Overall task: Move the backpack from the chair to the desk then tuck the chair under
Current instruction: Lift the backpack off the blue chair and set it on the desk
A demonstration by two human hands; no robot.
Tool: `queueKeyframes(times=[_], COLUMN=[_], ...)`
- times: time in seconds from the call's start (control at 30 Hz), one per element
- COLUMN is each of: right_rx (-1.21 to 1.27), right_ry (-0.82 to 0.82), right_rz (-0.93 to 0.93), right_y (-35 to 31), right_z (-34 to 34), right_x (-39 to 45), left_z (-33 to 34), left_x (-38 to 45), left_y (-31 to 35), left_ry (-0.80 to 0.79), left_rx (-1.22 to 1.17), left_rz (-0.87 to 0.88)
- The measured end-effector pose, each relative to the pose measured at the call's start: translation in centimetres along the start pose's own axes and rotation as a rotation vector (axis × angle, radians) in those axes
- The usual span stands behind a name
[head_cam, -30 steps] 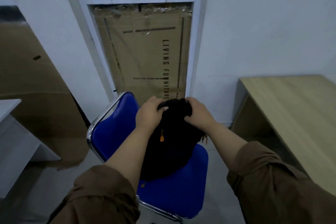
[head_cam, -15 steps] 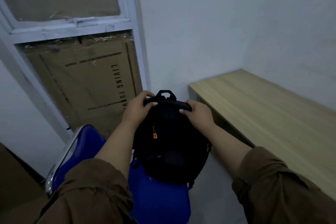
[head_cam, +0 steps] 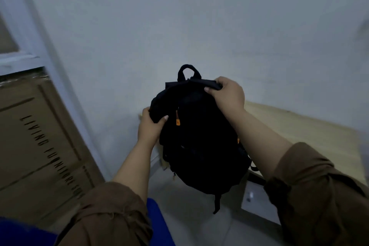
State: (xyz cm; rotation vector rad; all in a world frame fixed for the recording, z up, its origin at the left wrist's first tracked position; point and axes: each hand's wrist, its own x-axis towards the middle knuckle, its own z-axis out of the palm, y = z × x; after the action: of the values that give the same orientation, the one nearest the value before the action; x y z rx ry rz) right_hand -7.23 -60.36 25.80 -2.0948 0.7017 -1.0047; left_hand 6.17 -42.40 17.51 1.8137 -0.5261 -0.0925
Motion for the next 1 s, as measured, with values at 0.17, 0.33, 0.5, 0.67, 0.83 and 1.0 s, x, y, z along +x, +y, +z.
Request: queueKeyframes(times=[0.17,0.33,0.5,0.67,0.83,1.0], right_rx=[-0.025,-0.101,-0.176,-0.248,-0.297,-0.355], right_ry=[0.165,0.298,0.385,0.408,0.32,0.377], right_rz=[0.051,0.134,0.245,0.349,0.412,0.558], right_y=[2.8,8.3,14.7,22.1,28.9,34.9], right_z=[-8.2,-16.5,-23.3,-30.0,-33.7,-33.9], right_x=[2.6,4.3,6.0,8.6,10.5,10.0], left_z=[9.4,20.3,30.9,41.6,48.0,51.7], left_x=[1.2,1.0,-0.3,-0.9,-0.6,0.9], left_y=[3.1,6.4,9.1,11.3,12.3,12.4], left_ry=[-0.105,-0.179,-0.307,-0.331,-0.293,-0.262], left_rx=[-0.119,-0.303,-0.373,-0.282,-0.124,-0.03], left_rz=[0.017,0.037,0.025,0.027,0.026,0.0])
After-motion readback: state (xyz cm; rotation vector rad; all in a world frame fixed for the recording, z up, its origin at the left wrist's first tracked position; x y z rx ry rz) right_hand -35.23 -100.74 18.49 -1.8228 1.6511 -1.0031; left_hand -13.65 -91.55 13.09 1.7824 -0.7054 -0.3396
